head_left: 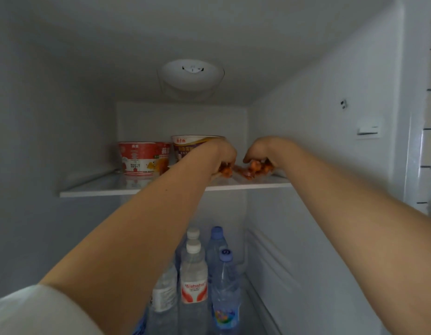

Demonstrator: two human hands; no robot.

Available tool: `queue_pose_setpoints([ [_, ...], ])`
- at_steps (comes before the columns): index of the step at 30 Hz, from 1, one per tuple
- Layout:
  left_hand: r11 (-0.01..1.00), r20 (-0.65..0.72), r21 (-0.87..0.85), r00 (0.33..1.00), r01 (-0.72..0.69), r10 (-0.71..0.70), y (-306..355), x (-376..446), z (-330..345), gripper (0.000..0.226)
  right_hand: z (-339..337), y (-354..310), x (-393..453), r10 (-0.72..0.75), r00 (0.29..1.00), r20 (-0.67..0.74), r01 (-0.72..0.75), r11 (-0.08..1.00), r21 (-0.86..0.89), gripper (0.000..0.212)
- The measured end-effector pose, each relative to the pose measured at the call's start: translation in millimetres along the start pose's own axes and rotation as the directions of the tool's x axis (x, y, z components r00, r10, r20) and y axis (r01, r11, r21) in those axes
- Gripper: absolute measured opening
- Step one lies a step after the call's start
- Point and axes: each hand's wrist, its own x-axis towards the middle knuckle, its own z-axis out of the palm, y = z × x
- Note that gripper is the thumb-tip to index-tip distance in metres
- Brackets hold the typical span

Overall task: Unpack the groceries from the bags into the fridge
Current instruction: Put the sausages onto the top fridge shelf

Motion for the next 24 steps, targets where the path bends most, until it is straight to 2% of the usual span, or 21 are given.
queue_pose_setpoints([
  [1, 1.000, 0.000, 0.003, 1.000, 0.001, -0.001, 0, 0, 0, 0.012, -1, 0, -1, 0.008, 1.000, -0.020, -0.006, 0.998, 0.063, 0.023],
  [3, 1.000, 0.031, -0.010, 0.999, 0.021, -0.020, 2, -3, 0, 0.011, -3, 2, -1, 0.024, 0.999, -0.043, -0.017, 0.989, 0.146, 0.034],
  [5, 0.998, 0.053, -0.041, 0.998, 0.042, -0.040, 4, -6, -2, 0.013, -7, 3, 0, 0.047, 0.997, -0.058, -0.038, 0.990, 0.139, 0.042],
  [8, 0.994, 0.065, -0.105, 0.998, 0.032, -0.025, 5, -4, -2, 0.005, -7, 5, -4, 0.042, 0.997, -0.064, -0.035, 0.993, 0.111, 0.038],
  [14, 0.985, 0.067, -0.170, 0.996, -0.042, 0.054, 0, -14, -9, 0.032, -5, 12, -15, 0.000, 0.993, -0.121, 0.025, 0.978, 0.205, 0.030],
  [17, 0.981, -0.013, -0.152, 0.993, -0.120, 0.119, -1, -25, -18, 0.025, -6, 13, -24, -0.057, 0.966, -0.253, 0.127, 0.953, 0.273, 0.019],
  [21, 0.943, -0.127, -0.212, 0.964, -0.256, 0.233, -6, -39, -23, 0.025, -3, 10, -40, -0.153, 0.884, -0.443, 0.305, 0.905, 0.297, 0.009],
  [22, 0.929, -0.180, -0.176, 0.938, -0.326, 0.296, -8, -44, -24, 0.024, -1, 10, -46, -0.179, 0.856, -0.485, 0.350, 0.891, 0.288, 0.008],
  [24, 0.878, -0.291, -0.065, 0.851, -0.474, 0.438, -13, -59, -26, 0.023, 7, 7, -63, -0.230, 0.795, -0.561, 0.440, 0.856, 0.272, 0.022],
])
